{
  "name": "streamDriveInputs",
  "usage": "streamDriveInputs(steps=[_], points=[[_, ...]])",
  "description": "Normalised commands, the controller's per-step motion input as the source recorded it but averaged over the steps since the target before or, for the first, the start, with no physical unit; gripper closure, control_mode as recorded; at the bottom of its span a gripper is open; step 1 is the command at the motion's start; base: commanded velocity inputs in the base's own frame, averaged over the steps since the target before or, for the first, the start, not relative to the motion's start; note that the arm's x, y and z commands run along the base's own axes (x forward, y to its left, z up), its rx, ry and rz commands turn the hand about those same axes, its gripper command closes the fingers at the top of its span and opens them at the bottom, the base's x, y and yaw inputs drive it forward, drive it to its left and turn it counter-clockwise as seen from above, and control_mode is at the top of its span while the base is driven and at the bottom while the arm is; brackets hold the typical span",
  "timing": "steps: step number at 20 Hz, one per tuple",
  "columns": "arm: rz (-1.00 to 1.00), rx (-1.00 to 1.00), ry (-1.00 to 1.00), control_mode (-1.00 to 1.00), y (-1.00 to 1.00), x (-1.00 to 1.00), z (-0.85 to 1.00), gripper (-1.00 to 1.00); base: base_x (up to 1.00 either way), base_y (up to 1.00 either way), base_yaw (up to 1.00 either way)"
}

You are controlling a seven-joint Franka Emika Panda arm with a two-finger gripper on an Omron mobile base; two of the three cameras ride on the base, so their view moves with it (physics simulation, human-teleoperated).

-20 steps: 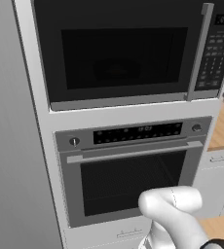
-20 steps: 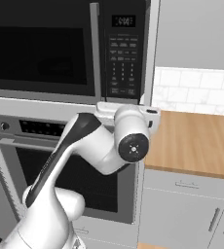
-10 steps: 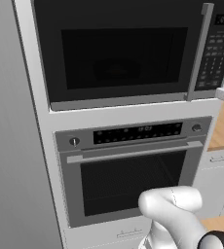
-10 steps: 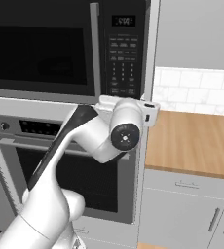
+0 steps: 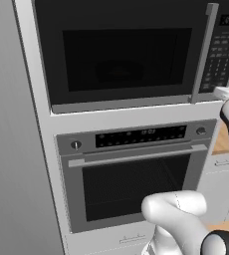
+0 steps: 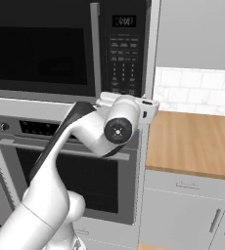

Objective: Open the microwave, place the bowl with waffle inside the microwave, then close the microwave door and turn it on.

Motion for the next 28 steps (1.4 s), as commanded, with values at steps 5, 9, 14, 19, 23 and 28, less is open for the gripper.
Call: streamDriveInputs(steps=[5,9,14,19,23,28], points=[[-0.06,0.0,0.0,-1.0,0.0,0.22,0.0,-1.0,0.0,0.0,0.0],[-0.05,0.0,0.0,-1.0,0.0,0.15,0.0,-1.0,0.0,0.0,0.0],[0.0,0.0,0.0,-1.0,0.0,0.19,0.0,-1.0,0.0,0.0,0.0],[0.0,0.0,0.0,-1.0,0.0,0.17,0.0,-1.0,0.0,0.0,0.0],[0.0,-0.01,0.0,-1.0,0.03,0.02,0.0,-1.0,0.0,0.0,0.0],[0.0,-0.02,0.0,-1.0,0.09,0.0,0.0,-1.0,0.0,0.0,0.0]])
